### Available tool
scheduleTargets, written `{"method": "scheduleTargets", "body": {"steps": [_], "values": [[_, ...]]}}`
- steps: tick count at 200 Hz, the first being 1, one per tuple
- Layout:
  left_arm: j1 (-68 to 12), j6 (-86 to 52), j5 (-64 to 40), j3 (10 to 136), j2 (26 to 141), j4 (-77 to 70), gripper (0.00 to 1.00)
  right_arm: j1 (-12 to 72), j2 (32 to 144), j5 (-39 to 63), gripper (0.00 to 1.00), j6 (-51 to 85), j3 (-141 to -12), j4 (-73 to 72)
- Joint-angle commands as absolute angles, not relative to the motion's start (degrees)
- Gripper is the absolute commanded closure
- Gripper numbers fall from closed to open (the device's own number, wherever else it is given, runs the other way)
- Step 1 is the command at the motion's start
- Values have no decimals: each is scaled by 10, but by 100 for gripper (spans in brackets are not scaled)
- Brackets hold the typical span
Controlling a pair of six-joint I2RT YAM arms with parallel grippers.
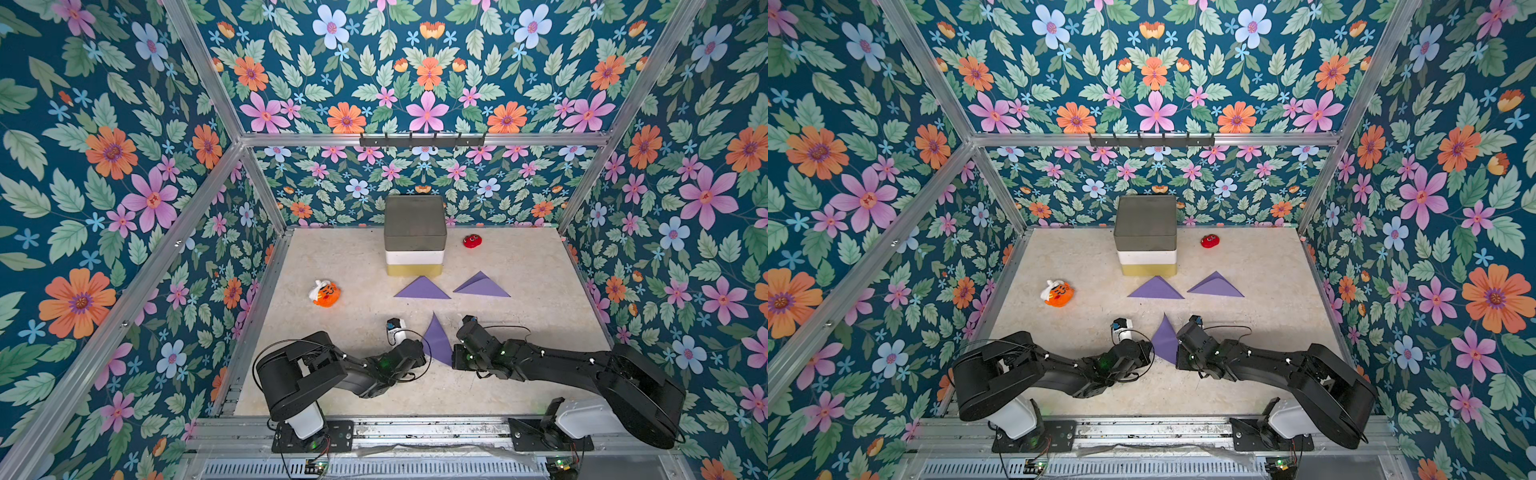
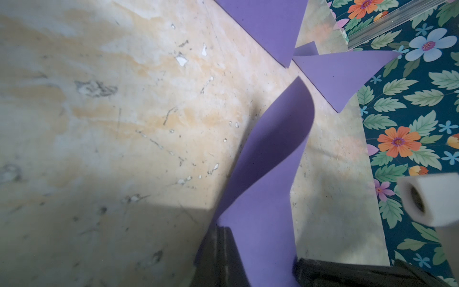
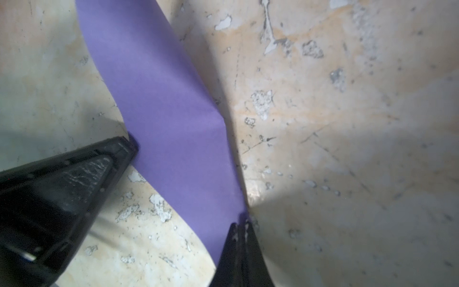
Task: Fold the square paper diagonally
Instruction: Fold the paper at the center of the board.
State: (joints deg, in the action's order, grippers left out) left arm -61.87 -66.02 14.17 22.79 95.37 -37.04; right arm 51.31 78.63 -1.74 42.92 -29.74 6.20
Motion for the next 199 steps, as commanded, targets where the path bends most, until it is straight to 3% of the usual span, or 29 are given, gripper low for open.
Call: {"method": "scheduleTargets", "body": {"steps": [1, 60, 199], "values": [[-618, -659, 112, 213, 964, -138, 100, 512, 770, -64, 100, 441, -297, 159], [-621, -660, 115, 208, 956, -139, 100, 512, 728, -12, 100, 446, -355, 130], [-623, -669, 122, 205, 963, -139, 100, 543, 816, 2, 100, 461, -326, 149]]}}
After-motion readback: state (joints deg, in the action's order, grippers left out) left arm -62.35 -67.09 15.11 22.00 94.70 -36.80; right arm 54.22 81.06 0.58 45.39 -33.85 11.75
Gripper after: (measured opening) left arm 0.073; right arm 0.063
